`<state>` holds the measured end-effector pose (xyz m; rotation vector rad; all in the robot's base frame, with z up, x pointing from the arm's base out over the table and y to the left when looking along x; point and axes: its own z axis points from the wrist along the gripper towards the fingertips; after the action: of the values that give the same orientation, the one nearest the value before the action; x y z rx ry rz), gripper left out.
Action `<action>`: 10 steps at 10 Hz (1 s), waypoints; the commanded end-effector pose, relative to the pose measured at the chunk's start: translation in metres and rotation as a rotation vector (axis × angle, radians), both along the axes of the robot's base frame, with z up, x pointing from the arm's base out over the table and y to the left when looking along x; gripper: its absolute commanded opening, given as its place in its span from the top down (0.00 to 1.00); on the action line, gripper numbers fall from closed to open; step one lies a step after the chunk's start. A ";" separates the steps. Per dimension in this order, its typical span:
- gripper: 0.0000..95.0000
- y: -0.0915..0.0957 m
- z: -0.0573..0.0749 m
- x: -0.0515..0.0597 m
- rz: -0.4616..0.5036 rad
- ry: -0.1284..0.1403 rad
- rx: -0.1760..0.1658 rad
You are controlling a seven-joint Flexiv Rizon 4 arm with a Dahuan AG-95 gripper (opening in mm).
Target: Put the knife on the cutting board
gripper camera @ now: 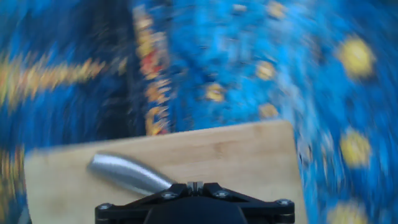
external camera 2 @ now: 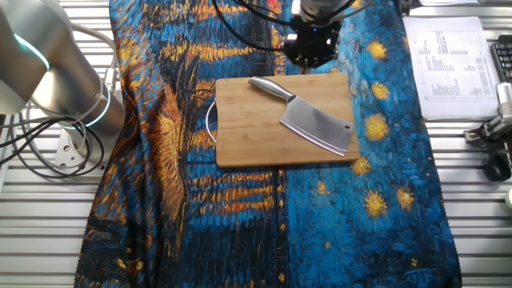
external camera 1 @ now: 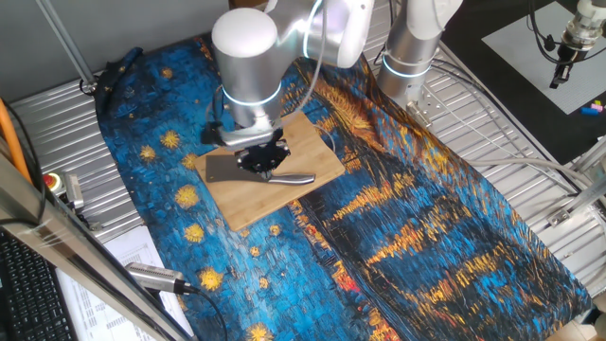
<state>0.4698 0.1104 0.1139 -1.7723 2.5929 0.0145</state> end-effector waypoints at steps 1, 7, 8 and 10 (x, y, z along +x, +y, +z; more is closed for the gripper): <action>1.00 0.003 0.011 0.004 -0.756 0.005 -0.010; 1.00 0.003 0.012 0.004 -1.129 0.055 -0.026; 1.00 0.003 0.012 0.004 -1.147 0.065 -0.034; 1.00 0.000 0.012 0.003 -1.204 0.085 -0.048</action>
<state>0.4739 0.1120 0.1241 -0.2840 3.1847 0.0225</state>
